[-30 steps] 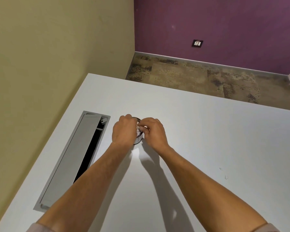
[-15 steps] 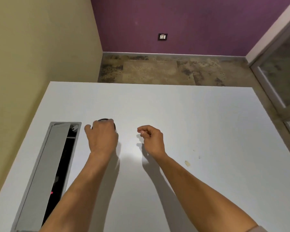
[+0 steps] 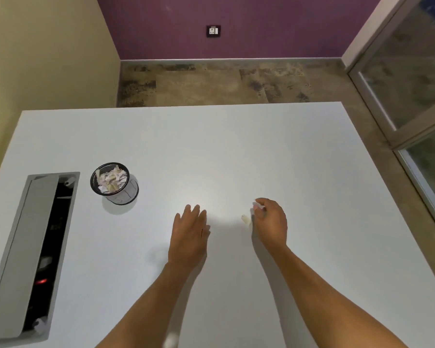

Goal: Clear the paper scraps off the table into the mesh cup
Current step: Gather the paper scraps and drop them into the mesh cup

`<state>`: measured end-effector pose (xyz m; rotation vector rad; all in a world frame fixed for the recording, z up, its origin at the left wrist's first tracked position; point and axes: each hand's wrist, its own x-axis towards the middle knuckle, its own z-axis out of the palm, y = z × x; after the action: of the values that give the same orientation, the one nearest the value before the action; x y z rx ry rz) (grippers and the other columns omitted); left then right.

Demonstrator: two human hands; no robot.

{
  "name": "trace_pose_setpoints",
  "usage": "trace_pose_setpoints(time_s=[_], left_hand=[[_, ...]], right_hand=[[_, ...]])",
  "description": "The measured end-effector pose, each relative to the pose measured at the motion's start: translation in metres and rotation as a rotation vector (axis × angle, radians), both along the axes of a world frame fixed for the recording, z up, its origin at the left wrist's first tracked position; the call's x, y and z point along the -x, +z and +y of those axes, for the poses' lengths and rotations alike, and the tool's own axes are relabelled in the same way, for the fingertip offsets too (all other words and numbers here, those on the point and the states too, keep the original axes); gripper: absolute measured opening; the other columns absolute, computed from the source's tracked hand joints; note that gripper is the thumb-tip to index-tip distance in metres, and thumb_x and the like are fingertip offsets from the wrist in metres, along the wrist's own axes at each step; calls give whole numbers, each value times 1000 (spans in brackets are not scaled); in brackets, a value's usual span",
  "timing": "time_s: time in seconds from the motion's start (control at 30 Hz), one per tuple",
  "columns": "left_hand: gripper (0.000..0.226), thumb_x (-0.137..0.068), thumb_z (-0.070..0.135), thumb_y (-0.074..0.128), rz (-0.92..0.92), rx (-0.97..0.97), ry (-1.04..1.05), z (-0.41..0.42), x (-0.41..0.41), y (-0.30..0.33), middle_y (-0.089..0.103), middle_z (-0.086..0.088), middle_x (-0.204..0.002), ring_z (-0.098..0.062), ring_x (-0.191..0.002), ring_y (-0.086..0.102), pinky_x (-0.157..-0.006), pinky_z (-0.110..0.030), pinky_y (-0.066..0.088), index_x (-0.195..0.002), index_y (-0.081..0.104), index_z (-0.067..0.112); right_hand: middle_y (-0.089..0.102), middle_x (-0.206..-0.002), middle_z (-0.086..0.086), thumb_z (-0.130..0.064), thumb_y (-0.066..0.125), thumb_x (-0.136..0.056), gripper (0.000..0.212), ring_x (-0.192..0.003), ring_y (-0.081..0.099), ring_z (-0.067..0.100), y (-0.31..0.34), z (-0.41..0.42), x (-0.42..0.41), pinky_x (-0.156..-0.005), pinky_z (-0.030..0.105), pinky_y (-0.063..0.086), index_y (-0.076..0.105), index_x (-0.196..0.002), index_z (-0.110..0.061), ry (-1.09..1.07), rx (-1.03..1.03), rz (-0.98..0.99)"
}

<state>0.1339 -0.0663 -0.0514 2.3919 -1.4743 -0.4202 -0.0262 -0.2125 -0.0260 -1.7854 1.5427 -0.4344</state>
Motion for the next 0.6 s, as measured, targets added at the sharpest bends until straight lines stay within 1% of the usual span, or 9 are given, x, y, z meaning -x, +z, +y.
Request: trace_pose_setpoints(time_s=[0.07,0.13,0.2,0.27,0.33,0.37,0.43,0.5,0.6], left_hand=[[45,-100,31,43,-3,-87,19,11,12,-20,37,-1,-152,-30,-143,27,-116,-51,22,-142,45,15],[51,-103,38,33,-49,-104,7,20,17,-32,25,0,-159,-28,-149,16,-120,-51,12,-150,33,18],[54,-103,42,24,-84,-103,-4,24,17,-37,19,1,-162,-24,-151,10,-121,-51,9,-153,25,21],[55,-103,42,23,-90,-92,-3,25,17,-39,17,3,-162,-22,-151,8,-121,-51,9,-154,23,21],[55,-103,42,24,-106,-94,5,25,18,-40,15,3,-163,-21,-151,6,-121,-51,10,-154,22,22],[55,-103,42,24,-108,-98,11,25,18,-41,15,4,-163,-20,-151,6,-121,-50,10,-154,22,22],[55,-103,43,22,-111,-113,20,26,18,-42,14,5,-163,-18,-151,3,-121,-49,8,-155,20,23],[55,-103,44,19,-119,-136,22,27,17,-43,12,6,-163,-17,-151,0,-121,-48,5,-155,18,24],[55,-103,45,17,-123,-148,24,26,16,-44,11,7,-163,-16,-151,-2,-121,-47,3,-155,17,26]], right_hand=[[57,-128,-4,-35,49,-93,35,-120,48,16,-10,-3,20,-94,31,42,59,-123,-21,59,15,136],[46,-133,-5,-46,53,-90,49,-124,38,16,-16,-3,32,-91,28,35,46,-134,-25,133,-7,203],[42,-132,-1,-51,61,-85,65,-123,34,20,-18,-6,35,-90,30,36,36,-139,-25,204,-15,256],[40,-135,7,-51,68,-82,79,-125,33,26,-19,-11,30,-96,35,40,31,-145,-20,272,-12,309],[39,-136,10,-50,70,-81,86,-124,33,29,-19,-15,21,-98,38,41,29,-149,-18,326,-14,322],[40,-134,10,-49,70,-81,84,-123,34,29,-20,-18,16,-96,37,42,31,-148,-17,338,-14,328],[42,-129,9,-43,71,-83,67,-119,37,28,-21,-20,8,-86,32,43,45,-138,-15,345,6,337],[45,-124,10,-34,71,-85,44,-114,41,27,-21,-24,1,-80,27,36,55,-119,-11,331,-1,298],[49,-116,12,-23,63,-90,23,-105,45,27,-20,-24,-7,-79,22,26,58,-110,-12,377,-18,286]])
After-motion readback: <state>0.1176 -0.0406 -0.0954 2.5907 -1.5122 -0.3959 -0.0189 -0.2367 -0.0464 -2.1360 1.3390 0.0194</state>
